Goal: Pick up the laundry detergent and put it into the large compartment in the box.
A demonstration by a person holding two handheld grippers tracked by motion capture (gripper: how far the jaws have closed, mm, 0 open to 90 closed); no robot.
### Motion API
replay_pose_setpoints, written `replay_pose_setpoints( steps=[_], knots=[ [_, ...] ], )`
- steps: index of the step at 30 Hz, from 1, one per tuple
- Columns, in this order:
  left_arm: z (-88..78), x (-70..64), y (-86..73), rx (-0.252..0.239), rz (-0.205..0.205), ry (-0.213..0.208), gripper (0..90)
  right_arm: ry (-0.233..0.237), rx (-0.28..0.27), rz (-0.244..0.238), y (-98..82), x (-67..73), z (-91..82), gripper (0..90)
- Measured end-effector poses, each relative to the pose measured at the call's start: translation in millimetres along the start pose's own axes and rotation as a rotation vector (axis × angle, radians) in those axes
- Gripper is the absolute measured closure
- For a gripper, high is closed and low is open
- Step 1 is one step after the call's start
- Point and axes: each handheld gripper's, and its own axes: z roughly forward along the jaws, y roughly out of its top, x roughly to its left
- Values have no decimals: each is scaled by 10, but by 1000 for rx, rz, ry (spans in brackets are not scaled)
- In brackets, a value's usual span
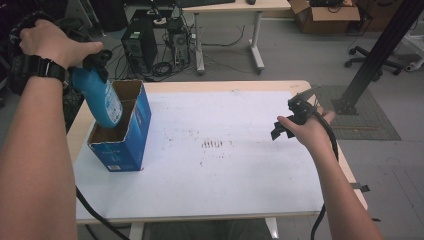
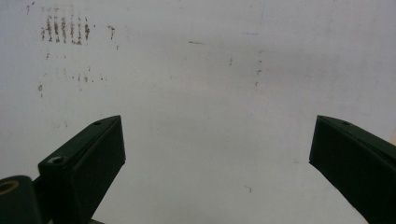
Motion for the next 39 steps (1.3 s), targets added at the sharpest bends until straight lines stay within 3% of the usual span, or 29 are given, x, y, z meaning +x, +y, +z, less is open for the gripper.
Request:
replay_pose_setpoints(
  steps=[11,39],
  knots=[
    [72,33,-4,1,0,-4,373,0,-5,-1,9,20,12,35],
    [594,7,-57,47,6,-9,373,8,1,9,0,-5,58,35]
  ],
)
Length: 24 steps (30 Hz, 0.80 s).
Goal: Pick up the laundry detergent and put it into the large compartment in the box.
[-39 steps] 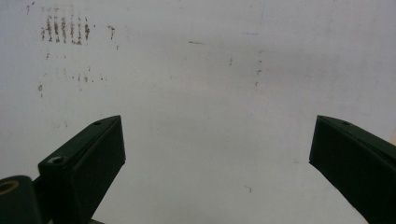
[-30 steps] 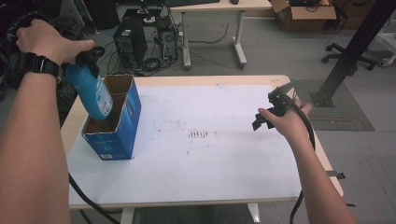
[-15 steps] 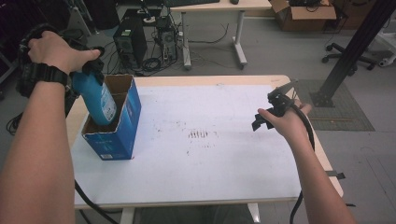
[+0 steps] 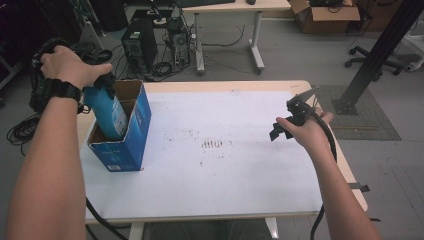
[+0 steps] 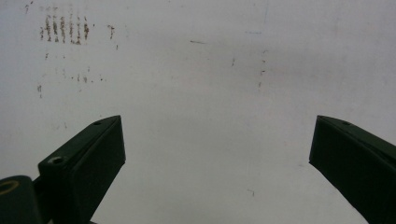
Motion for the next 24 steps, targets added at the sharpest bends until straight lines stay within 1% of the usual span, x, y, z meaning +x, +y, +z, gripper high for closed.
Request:
replay_pose_setpoints(
  steps=[4,5,6,7,13,14,18,21,24],
  knots=[
    [85,14,-6,11,1,4,373,0,0,-4,4,9,-3,35],
    [85,14,-6,11,1,4,373,0,0,-4,4,9,-3,35],
    [128,17,-7,14,3,4,373,-2,-2,-7,6,15,-1,35],
    [128,17,-7,14,3,4,373,-2,-2,-7,6,15,-1,35],
    [245,11,-15,20,3,-2,373,1,0,-15,11,42,17,35],
    [285,14,-21,27,5,-5,373,-2,2,-15,12,44,20,35],
    [334,21,-33,31,4,-7,373,-2,3,-13,10,47,20,35],
    [406,21,-49,38,12,-7,373,-2,3,-14,7,48,24,35],
    [474,16,-64,44,12,-9,373,-1,4,-14,2,54,30,35]
  ],
)
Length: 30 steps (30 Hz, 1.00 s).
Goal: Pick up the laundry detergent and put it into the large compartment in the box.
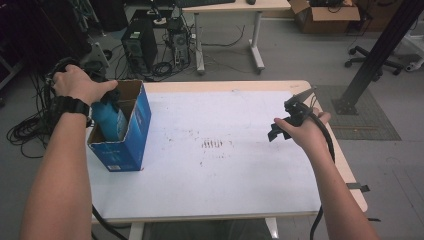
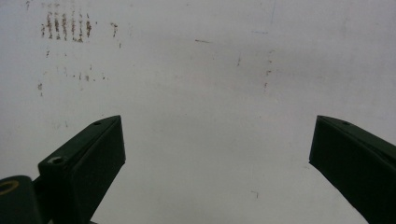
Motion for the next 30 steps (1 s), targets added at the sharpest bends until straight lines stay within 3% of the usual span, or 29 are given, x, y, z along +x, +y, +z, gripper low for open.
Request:
replay_pose_setpoints(
  steps=[30],
  knots=[
    [489,4,-78,32,16,1,373,5,-6,1,-36,-34,-10,35]
  ],
)
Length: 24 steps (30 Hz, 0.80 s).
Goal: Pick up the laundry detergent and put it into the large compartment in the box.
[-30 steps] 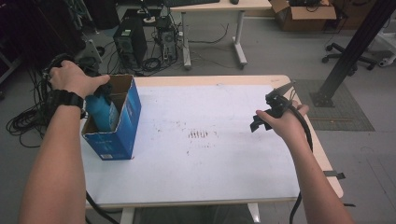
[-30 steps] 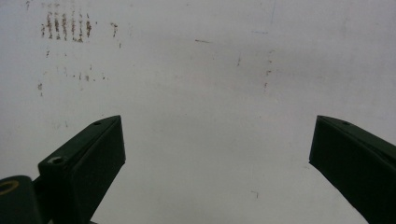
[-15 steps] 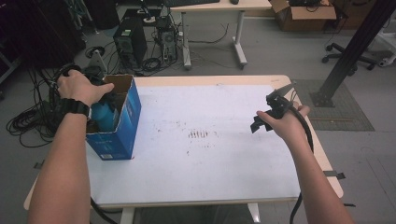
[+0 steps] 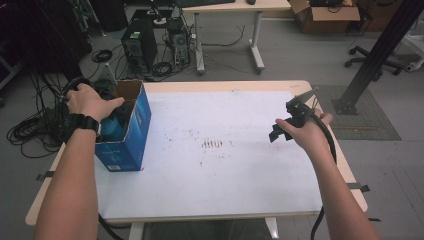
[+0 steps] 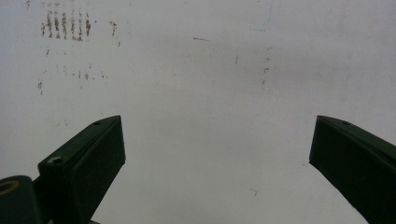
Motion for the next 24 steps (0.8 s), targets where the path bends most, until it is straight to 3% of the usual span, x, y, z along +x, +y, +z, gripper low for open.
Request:
replay_pose_setpoints(
  steps=[12,24],
  knots=[
    [124,-4,-15,9,8,-3,373,-1,1,-2,-16,-8,0,35],
    [145,-25,0,5,10,5,370,-1,4,1,-28,-36,22,35]
  ],
)
